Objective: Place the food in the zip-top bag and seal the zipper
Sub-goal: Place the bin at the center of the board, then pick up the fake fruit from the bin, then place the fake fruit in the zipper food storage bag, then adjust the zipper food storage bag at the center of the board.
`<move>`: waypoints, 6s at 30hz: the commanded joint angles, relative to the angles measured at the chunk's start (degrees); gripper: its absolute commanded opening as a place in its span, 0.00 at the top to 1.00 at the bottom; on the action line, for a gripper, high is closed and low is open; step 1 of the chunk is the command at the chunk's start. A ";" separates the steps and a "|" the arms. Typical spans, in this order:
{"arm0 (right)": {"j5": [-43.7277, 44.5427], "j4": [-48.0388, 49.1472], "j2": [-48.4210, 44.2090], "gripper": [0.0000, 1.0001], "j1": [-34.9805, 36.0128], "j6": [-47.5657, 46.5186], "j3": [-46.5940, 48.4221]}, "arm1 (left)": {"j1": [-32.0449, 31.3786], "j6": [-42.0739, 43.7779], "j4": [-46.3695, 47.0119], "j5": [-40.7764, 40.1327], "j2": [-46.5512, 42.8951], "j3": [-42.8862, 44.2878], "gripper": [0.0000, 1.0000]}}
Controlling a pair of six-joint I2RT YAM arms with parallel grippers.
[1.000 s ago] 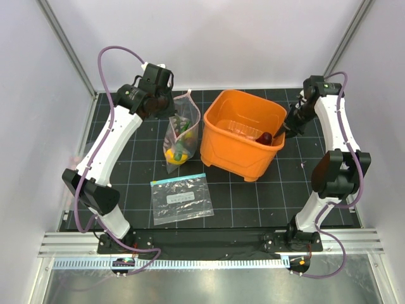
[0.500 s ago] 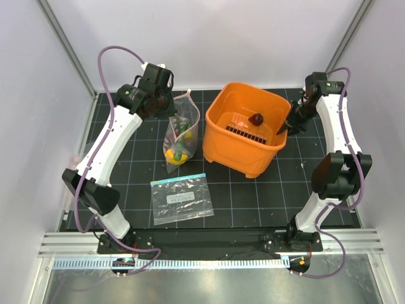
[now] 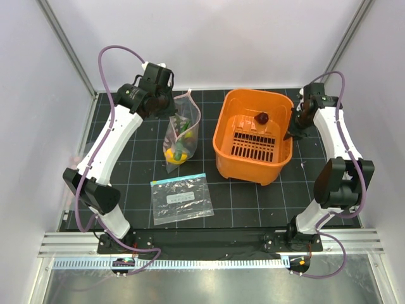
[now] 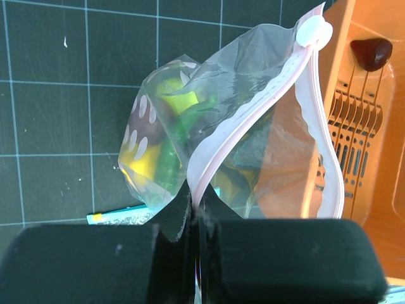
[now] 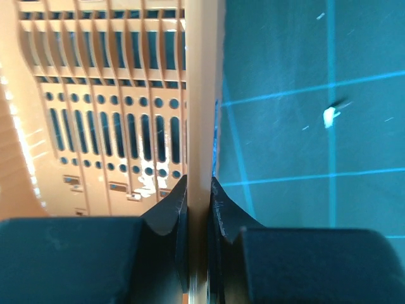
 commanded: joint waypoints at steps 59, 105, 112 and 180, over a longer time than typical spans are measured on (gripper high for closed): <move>15.77 21.52 23.58 0.22 8.40 8.38 19.40 | -3.15 12.56 3.71 -14.50 0.09 0.19 0.99; -5.93 25.83 -4.71 0.74 34.76 10.49 15.00 | -4.82 9.39 5.83 -8.26 -0.70 0.18 0.99; -7.43 28.30 -2.70 0.75 41.36 11.90 15.53 | -5.26 8.34 5.91 -7.64 -2.20 0.53 0.99; -1.01 9.57 4.16 0.99 42.59 20.25 26.95 | -6.75 9.04 12.41 7.21 -11.60 -10.28 0.55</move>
